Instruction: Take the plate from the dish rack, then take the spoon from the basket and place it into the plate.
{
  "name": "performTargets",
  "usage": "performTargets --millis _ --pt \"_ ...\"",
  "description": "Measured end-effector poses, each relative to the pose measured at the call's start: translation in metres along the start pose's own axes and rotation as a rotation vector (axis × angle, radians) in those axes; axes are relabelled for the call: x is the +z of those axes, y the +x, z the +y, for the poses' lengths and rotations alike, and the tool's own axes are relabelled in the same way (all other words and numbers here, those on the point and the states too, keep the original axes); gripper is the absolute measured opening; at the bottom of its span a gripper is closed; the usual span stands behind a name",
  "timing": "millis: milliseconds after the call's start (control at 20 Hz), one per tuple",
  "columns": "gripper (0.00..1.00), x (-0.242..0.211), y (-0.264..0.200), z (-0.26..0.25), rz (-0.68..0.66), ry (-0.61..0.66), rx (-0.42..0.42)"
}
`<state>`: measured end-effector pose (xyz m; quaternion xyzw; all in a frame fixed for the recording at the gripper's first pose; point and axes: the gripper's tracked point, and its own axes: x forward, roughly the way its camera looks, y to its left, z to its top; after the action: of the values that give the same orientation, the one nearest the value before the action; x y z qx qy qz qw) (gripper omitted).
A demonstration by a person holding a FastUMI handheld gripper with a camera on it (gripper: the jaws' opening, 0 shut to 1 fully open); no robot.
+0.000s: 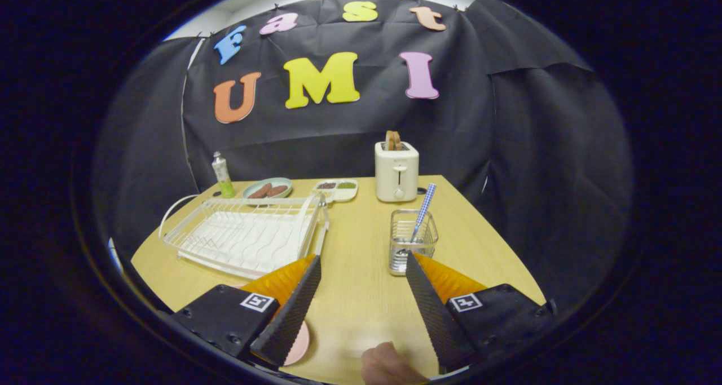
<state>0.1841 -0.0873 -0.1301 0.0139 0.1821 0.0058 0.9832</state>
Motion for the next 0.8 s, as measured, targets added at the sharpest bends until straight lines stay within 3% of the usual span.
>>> performTargets --millis 300,800 --pt "1.00 0.030 0.045 -0.044 -0.047 0.025 -0.027" --pt "1.00 0.052 0.151 -0.090 0.026 0.117 -0.038"
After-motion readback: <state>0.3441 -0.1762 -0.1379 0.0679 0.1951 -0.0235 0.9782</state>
